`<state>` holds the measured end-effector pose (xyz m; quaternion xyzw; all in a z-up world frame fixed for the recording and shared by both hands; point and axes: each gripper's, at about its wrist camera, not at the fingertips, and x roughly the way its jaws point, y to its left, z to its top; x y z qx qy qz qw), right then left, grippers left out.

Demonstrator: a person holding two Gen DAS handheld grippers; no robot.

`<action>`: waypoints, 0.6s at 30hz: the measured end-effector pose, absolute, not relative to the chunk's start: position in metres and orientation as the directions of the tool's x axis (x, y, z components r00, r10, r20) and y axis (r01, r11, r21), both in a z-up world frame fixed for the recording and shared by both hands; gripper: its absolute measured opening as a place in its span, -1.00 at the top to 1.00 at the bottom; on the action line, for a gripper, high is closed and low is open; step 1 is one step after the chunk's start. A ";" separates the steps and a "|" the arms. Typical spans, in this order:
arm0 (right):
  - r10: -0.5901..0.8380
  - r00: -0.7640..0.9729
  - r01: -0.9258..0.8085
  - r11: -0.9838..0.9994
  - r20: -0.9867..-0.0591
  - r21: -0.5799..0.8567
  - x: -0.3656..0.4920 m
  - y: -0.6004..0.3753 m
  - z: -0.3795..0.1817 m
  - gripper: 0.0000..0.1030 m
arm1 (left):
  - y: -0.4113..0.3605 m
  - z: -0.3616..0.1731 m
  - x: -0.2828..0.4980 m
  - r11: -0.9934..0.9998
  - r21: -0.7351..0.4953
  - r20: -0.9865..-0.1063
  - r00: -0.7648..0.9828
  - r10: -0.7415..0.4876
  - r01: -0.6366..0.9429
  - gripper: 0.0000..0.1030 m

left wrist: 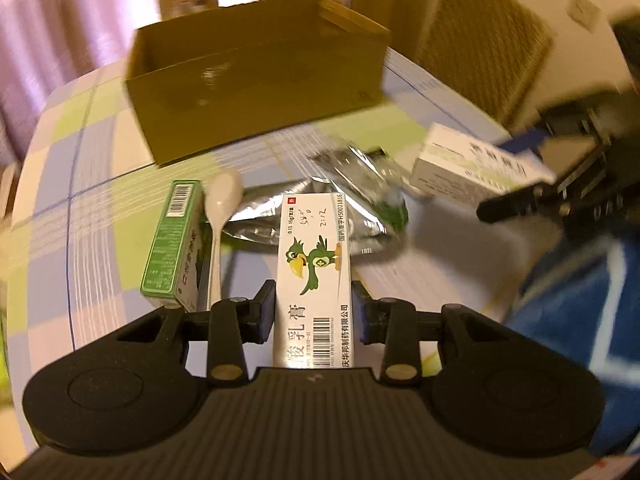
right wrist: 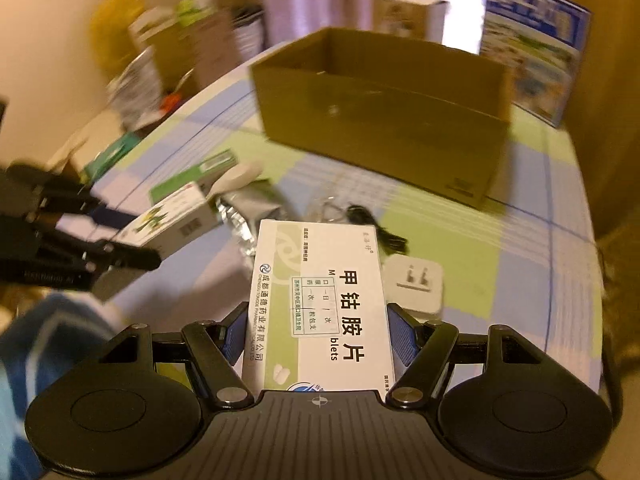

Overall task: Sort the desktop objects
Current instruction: 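Carry both boxes into the cardboard box and open both tools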

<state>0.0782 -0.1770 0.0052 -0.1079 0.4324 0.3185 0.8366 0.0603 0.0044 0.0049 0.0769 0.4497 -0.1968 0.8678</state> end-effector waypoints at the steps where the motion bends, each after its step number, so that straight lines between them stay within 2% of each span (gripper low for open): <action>1: 0.434 0.438 -0.606 0.790 -0.787 0.099 0.077 -0.178 0.007 -0.31 | 0.004 0.008 0.059 0.923 -0.049 -0.805 0.533 -0.262 0.381 0.36; 11: 0.396 0.550 -0.472 0.874 -0.735 0.117 0.070 -0.192 0.010 -0.31 | 0.009 0.018 0.051 0.977 -0.127 -0.771 0.603 -0.204 0.169 0.36; 18: 0.376 0.584 -0.426 0.896 -0.719 0.124 0.069 -0.200 0.010 -0.31 | 0.001 0.015 0.052 0.980 -0.144 -0.768 0.609 -0.197 0.135 0.36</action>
